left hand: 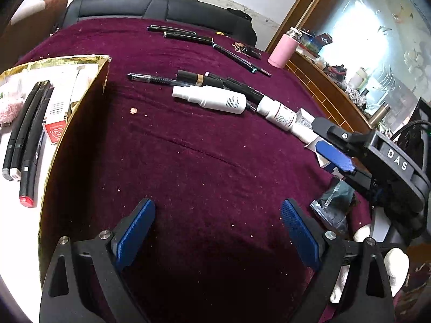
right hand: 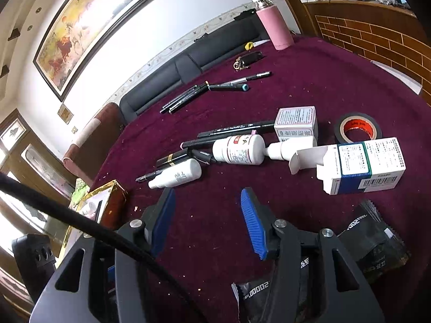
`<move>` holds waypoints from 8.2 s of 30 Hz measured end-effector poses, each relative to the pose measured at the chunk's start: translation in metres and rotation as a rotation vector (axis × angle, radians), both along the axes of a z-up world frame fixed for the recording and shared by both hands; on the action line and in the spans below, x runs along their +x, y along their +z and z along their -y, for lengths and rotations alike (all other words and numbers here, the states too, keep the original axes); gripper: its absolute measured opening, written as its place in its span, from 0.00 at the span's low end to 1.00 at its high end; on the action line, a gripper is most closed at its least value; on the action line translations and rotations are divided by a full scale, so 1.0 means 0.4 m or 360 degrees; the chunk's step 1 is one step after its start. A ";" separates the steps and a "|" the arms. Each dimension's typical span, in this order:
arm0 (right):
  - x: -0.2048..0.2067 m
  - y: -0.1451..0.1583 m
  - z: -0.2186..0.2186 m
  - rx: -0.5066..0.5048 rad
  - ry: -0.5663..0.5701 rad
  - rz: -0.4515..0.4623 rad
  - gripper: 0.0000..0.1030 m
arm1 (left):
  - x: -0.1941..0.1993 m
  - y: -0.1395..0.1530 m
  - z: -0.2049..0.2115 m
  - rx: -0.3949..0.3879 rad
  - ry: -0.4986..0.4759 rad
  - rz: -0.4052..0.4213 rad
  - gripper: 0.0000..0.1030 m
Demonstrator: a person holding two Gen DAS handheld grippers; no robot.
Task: Organize objects
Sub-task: 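Move the right gripper over the clutter toward the small white spray bottle, then grasp the small white spray bottle with the right gripper, then grasp a clear ballpoint pen with the left gripper while the right gripper lifts the spray bottle, then lower the pen into the tray while the right gripper lowers the spray bottle there, then open both grippers and move them back over the clutter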
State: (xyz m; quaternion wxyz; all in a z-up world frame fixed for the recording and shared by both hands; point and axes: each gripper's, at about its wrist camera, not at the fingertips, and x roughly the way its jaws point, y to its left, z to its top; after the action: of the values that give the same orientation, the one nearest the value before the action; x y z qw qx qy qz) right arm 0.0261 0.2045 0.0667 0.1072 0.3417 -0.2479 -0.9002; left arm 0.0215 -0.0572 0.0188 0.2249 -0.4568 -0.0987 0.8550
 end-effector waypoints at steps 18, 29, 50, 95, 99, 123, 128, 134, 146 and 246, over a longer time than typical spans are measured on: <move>-0.002 -0.015 0.030 0.0066 0.0062 0.0064 0.48 | -0.007 -0.004 0.012 0.0106 0.0004 -0.0005 0.93; 0.034 0.015 -0.006 0.0066 0.0001 0.0042 0.48 | -0.012 -0.002 -0.014 0.0002 -0.0078 0.0015 0.98; -0.353 0.006 0.322 0.0716 0.0837 0.0392 0.54 | -0.004 -0.002 0.002 0.0060 -0.0089 0.0010 0.98; -0.100 -0.024 0.026 -0.0215 0.0780 0.0205 0.49 | -0.129 0.267 -0.022 -0.0278 -0.0540 -0.0218 0.96; -0.124 -0.048 -0.006 -0.0309 0.0697 0.0244 0.49 | -0.329 0.198 -0.038 -0.0404 -0.0461 -0.0060 0.95; -0.143 -0.069 -0.029 -0.0375 0.0689 0.0312 0.49 | -0.351 -0.015 -0.180 -0.0795 -0.0808 0.0217 0.43; -0.140 -0.069 -0.042 -0.0380 0.0665 0.0315 0.49 | -0.303 -0.006 -0.186 -0.0862 -0.0759 0.0190 0.06; -0.137 -0.072 -0.044 -0.0333 0.0633 0.0310 0.49 | -0.217 -0.017 -0.253 -0.1154 -0.0767 -0.0034 0.07; -0.090 -0.021 0.013 -0.0079 0.0706 0.0227 0.49 | -0.161 0.038 -0.186 -0.0881 -0.0552 -0.0094 0.06; 0.130 0.410 0.272 0.0192 0.0441 -0.0693 1.00 | 0.142 0.499 0.387 0.0091 0.0327 -0.0483 0.45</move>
State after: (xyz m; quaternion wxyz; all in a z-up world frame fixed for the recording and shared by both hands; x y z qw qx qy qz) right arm 0.0781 0.0959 0.2308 0.2596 0.1764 -0.1156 -0.9424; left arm 0.0783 -0.2119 0.2182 0.1616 -0.3036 -0.1340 0.9294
